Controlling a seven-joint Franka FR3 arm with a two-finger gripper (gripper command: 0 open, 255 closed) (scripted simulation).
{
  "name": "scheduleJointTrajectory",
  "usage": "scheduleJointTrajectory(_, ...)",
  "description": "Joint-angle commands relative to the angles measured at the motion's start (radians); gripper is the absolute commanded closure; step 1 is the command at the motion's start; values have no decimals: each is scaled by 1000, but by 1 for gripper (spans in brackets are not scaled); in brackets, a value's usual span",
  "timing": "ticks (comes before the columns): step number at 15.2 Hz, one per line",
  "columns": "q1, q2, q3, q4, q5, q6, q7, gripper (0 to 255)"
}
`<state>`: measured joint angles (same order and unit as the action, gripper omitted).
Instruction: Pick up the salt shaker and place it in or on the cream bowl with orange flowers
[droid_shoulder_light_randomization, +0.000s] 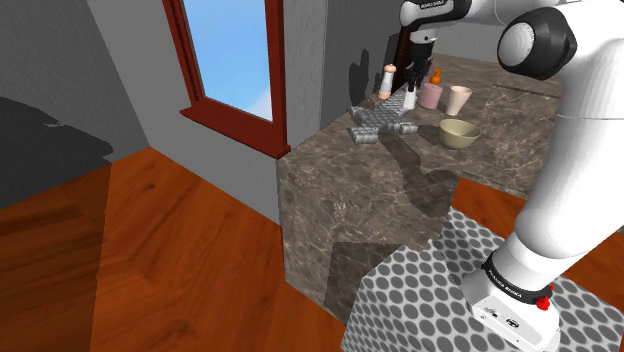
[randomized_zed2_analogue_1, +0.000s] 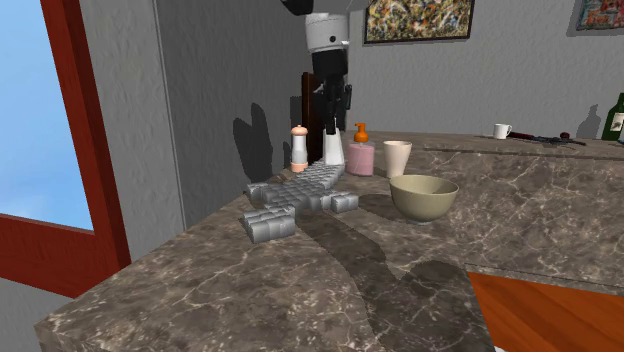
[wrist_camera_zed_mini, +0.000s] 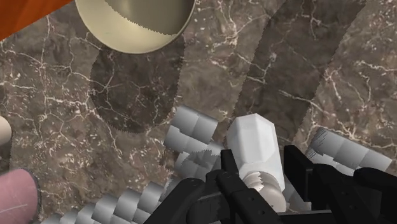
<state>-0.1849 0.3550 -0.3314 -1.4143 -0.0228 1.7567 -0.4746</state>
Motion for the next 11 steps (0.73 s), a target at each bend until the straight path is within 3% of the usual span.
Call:
scheduleJointTrajectory(1, -3, 6, -1, 34, 2, -28, -4, 255)
scheduleJointTrajectory(4, -6, 10, -1, 75, 4, -65, -8, 255)
scheduleJointTrajectory(11, -59, -143, -49, -106, -34, -18, -114, 255)
